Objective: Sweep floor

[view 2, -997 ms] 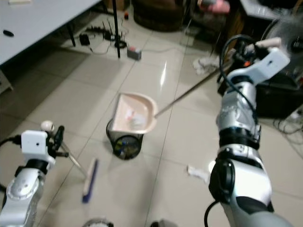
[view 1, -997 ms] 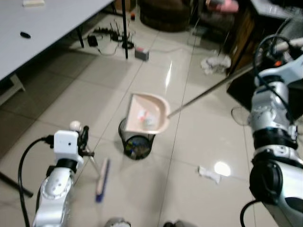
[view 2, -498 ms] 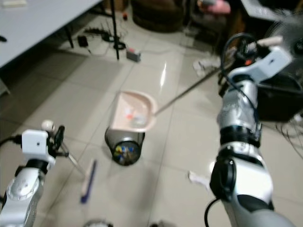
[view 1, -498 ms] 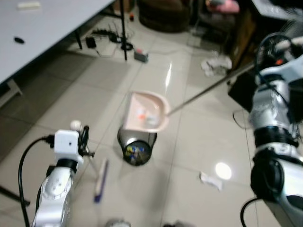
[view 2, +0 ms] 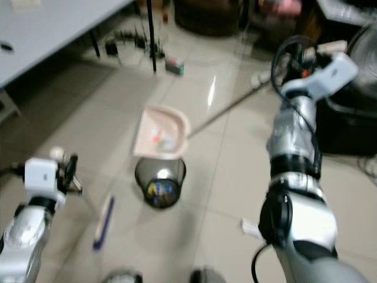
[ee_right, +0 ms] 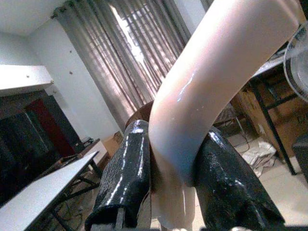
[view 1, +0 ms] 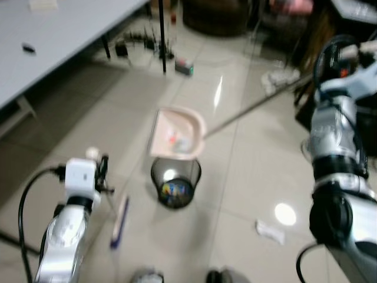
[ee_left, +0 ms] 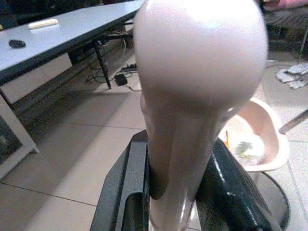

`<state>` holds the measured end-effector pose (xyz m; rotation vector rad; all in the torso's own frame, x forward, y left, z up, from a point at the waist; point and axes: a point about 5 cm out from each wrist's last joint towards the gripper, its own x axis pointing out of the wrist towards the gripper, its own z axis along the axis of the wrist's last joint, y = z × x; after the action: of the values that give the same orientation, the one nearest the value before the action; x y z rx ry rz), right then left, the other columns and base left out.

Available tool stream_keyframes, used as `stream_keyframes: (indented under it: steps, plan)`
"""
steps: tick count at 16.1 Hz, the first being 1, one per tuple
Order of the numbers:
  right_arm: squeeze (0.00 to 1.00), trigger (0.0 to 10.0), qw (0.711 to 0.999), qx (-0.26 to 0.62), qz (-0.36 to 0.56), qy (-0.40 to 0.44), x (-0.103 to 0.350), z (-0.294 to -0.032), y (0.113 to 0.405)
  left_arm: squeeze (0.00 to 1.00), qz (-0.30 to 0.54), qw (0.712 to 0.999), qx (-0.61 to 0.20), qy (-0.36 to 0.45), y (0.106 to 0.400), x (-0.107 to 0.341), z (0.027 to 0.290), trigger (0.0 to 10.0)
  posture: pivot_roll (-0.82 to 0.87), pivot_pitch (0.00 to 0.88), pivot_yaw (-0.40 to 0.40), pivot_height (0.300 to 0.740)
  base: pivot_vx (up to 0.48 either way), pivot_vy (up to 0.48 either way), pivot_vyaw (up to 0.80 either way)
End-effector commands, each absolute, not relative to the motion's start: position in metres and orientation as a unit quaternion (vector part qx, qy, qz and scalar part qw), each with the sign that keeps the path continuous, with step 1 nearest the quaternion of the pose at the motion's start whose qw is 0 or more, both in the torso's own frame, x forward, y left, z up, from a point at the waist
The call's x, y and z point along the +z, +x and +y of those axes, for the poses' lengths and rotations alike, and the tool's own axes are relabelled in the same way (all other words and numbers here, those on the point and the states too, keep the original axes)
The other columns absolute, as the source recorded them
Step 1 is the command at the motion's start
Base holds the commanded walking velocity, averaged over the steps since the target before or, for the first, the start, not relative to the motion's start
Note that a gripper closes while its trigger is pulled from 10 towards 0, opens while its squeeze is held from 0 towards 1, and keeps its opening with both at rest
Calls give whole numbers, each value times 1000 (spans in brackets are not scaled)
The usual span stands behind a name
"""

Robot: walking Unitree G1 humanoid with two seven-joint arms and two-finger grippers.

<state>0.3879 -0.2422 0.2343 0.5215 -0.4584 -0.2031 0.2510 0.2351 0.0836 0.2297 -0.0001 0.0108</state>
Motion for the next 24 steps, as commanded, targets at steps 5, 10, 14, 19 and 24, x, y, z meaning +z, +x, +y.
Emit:
stream_keyframes:
  steps: [5,10,14,19,24]
  plan:
    - [0,10000,927,-90,-253,263,248,-240,389,0,-5,992,6,126,251,88,239,10000,134,75,-20,740,0,0,0]
    - [0,10000,929,-87,-249,259,247,-237,390,0,-2,992,2,124,250,86,236,10000,133,73,-23,740,0,0,0]
    - [0,10000,933,-75,-250,247,245,-229,391,0,-1,992,-1,124,250,86,235,10000,131,67,-24,740,0,0,0]
    - [0,10000,933,-47,-294,201,254,-211,389,0,-1,992,-3,123,250,85,236,10000,135,62,-25,740,0,0,0]
    - [0,10000,931,-15,-342,128,265,-192,385,0,2,992,-1,126,248,85,237,10000,145,77,-24,740,0,0,0]
